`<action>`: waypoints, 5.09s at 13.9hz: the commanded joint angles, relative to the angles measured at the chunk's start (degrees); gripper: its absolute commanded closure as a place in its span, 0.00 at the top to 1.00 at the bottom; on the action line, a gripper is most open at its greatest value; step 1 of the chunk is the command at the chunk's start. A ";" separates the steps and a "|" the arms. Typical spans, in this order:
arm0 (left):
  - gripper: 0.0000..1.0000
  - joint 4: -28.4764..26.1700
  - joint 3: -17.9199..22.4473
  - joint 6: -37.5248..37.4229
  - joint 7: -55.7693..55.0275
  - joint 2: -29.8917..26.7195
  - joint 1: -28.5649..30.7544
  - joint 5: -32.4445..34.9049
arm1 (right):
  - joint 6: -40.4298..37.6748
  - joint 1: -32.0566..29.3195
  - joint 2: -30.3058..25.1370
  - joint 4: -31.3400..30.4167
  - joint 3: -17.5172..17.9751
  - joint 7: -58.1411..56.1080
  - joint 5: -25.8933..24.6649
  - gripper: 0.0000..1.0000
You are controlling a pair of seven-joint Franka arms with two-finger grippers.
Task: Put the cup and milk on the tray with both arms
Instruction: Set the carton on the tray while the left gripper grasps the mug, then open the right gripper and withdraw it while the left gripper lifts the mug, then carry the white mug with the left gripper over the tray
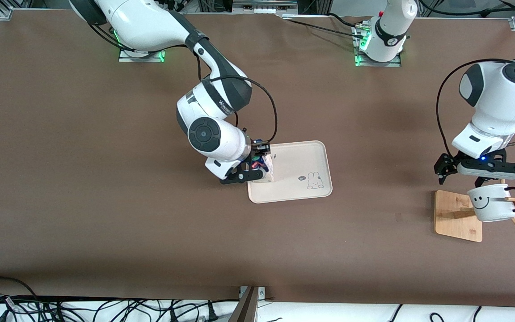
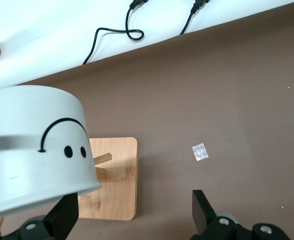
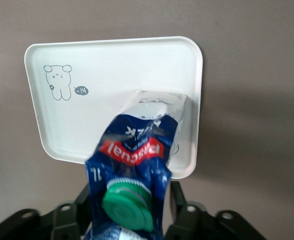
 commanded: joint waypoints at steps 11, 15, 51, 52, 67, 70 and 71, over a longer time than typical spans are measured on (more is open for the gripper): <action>1.00 2.47 2.44 5.10 1.36 2.13 0.78 2.65 | 0.34 1.95 -5.22 0.51 0.65 12.63 0.57 1.00; 0.89 2.38 2.44 6.94 1.45 2.04 2.19 5.10 | -4.65 1.60 -11.46 0.33 -0.83 14.32 -0.82 1.00; 0.00 26.87 -8.72 -36.88 -13.93 14.85 -24.87 -5.23 | -26.04 -7.27 -21.49 0.24 -33.36 -27.85 -7.78 1.00; 0.00 29.43 -8.72 -39.69 -13.93 16.96 -25.31 -7.26 | -26.04 -7.27 -21.49 0.24 -33.45 -29.18 -7.78 1.00; 0.00 44.04 -4.86 -58.88 -13.76 32.54 -33.32 -14.75 | -25.42 -14.73 -22.98 -0.46 -28.91 -29.36 -7.25 1.00; 0.00 44.22 -4.59 -58.10 -13.84 33.24 -33.40 -14.40 | -21.84 -26.66 -28.41 -6.85 -15.20 -28.57 -7.95 1.00; 0.00 44.48 -4.51 -56.96 -13.84 33.59 -33.75 -14.32 | -20.34 -29.13 -30.18 -9.14 -12.38 -28.57 -8.73 1.00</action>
